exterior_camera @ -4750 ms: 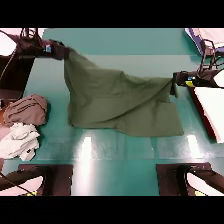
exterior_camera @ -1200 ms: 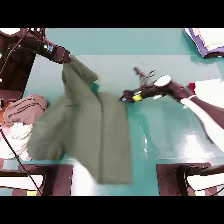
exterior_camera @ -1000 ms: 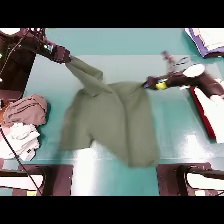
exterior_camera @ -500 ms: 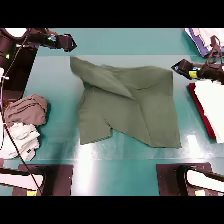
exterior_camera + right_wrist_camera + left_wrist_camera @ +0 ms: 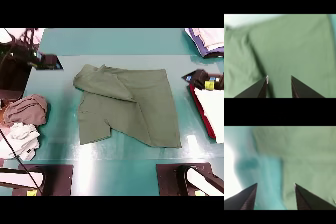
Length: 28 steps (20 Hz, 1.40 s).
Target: Fold the shirts.
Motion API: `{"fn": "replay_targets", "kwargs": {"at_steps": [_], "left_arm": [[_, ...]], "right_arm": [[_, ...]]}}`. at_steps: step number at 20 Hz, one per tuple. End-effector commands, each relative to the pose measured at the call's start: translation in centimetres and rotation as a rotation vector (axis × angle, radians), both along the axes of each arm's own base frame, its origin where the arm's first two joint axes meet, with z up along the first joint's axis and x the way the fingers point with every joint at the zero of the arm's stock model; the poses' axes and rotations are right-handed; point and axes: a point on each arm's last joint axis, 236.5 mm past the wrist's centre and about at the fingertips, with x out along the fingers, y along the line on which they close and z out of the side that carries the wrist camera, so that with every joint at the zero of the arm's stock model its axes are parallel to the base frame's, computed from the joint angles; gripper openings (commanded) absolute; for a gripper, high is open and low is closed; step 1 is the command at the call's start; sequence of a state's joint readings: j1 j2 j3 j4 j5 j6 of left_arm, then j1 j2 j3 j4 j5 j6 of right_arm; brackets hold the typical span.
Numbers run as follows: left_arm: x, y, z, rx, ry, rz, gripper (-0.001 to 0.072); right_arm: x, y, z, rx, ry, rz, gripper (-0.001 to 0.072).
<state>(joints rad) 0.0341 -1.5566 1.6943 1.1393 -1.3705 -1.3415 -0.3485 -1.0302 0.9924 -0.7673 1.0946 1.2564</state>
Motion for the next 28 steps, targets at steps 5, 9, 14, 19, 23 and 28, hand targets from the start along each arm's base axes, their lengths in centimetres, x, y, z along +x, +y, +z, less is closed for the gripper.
{"fn": "replay_targets", "kwargs": {"at_steps": [5, 9, 14, 19, 23, 28], "left_arm": [[-10.2, -3.9, -13.2, -0.234, 0.347, -0.085, 0.0552], [-10.7, -3.8, -16.1, -0.231, 0.337, -0.041, 0.0552], [-11.6, -6.6, -17.3, -0.205, 0.322, -0.106, 0.0552], [-12.0, -8.3, -17.0, -0.208, 0.318, -0.143, 0.0036], [-11.5, -8.7, -14.1, -0.217, 0.296, -0.204, 0.0027], [-9.8, -8.9, -9.1, -0.214, 0.153, -0.222, 0.0027]], "right_arm": [[-6.8, 2.8, -1.0, 0.013, 0.015, 0.049, 0.0334], [-7.6, 3.3, 0.9, -0.001, -0.042, 0.053, 0.0334], [-8.3, 3.8, 1.3, 0.019, -0.029, 0.050, 0.0334], [-10.8, 2.3, -1.3, -0.030, 0.119, 0.048, 0.0334], [-18.1, -5.6, -7.3, -0.309, 0.494, -0.048, 0.0337], [-24.4, -4.5, -14.6, -0.254, 0.786, 0.006, 0.0394]]}}
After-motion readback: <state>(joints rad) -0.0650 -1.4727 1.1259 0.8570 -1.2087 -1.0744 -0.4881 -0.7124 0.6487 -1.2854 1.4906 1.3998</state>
